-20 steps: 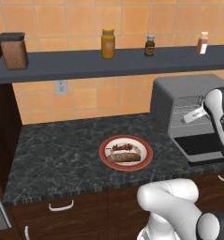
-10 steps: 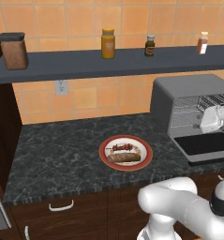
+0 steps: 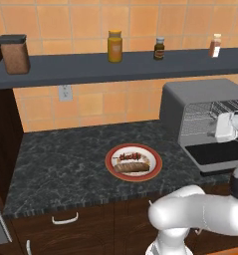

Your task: Pick up the kebab skewer and baguette bread, and place them inside the toaster oven. Close the toaster oven door and start by setting the timer.

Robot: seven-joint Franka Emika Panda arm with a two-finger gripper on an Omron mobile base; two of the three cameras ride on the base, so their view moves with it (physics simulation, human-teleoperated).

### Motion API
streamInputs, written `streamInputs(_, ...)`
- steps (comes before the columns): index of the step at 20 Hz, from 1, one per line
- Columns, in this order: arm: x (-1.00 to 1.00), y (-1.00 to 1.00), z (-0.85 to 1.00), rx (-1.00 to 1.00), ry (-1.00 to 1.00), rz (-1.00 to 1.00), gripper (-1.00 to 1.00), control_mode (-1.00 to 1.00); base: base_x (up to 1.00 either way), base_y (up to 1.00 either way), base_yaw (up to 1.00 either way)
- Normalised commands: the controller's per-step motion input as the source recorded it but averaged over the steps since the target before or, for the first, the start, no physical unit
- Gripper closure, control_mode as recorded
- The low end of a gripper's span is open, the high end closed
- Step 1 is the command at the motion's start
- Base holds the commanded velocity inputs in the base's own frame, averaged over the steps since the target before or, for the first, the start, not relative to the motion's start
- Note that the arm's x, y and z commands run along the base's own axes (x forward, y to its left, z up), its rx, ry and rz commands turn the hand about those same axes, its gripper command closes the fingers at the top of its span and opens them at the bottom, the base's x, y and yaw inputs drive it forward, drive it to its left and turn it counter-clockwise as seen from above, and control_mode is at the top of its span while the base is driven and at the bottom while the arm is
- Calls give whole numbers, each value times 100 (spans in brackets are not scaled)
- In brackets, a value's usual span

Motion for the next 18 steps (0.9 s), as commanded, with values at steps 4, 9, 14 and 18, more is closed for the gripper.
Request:
streamInputs(4, 54, -3, -46, 17, 0, -18, -100, -100, 0, 0, 0)
streamInputs(9, 43, -36, -36, 12, -1, -14, -100, -100, 0, 0, 0)
streamInputs(14, 37, -33, -8, 1, 0, -4, -100, -100, 0, 0, 0)
streamInputs(18, 29, -18, -2, 0, 0, 0, -100, -100, 0, 0, 0)
